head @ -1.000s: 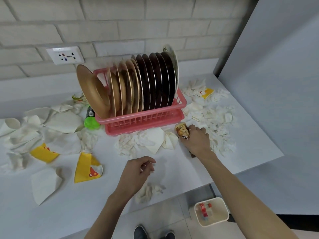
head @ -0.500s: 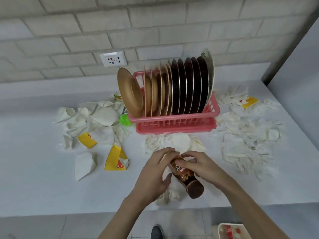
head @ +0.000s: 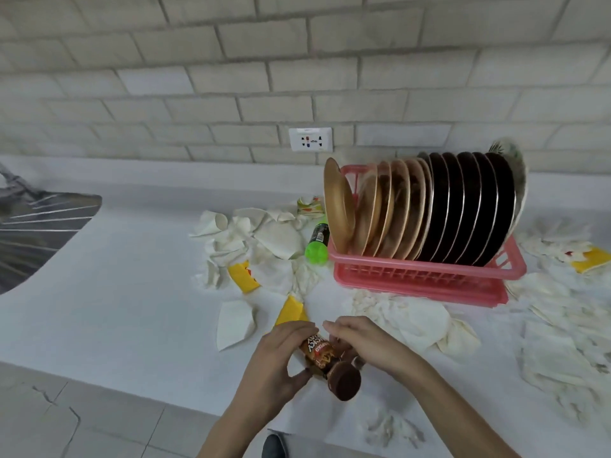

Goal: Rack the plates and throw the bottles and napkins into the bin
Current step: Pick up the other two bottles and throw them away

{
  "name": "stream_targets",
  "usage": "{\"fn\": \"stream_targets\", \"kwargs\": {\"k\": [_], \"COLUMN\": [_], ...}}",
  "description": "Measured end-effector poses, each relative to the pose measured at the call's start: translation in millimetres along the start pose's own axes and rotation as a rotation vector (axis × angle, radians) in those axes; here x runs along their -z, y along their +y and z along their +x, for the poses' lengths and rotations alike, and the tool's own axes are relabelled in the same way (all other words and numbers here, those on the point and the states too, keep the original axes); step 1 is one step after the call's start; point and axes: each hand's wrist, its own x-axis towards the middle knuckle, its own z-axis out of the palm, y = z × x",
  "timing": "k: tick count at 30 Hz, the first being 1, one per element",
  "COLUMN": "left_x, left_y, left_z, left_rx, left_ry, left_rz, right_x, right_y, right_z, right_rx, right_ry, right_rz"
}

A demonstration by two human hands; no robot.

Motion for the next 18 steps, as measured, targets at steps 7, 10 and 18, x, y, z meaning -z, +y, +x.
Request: {"fn": "stream_targets", "kwargs": {"k": [7,10,18], "left_x": [71,106,162], "left_y": [-96,-135,-193], "left_z": [30,48,82], "left_rx": [0.035,0.101,0.199], "left_ry": [0.066,-0.003,-0.230], "left_rz": [-0.107,-0.149,-0.422], "right_x": [-31,-37,-19], "right_y": [-68,-90,-125], "right_z": [82,127,206], "right_rx": [0.066,0.055,-0.114], "right_ry": [0.200,0.471,0.836], "right_rz": [0.036,-0.235,-0.799]}}
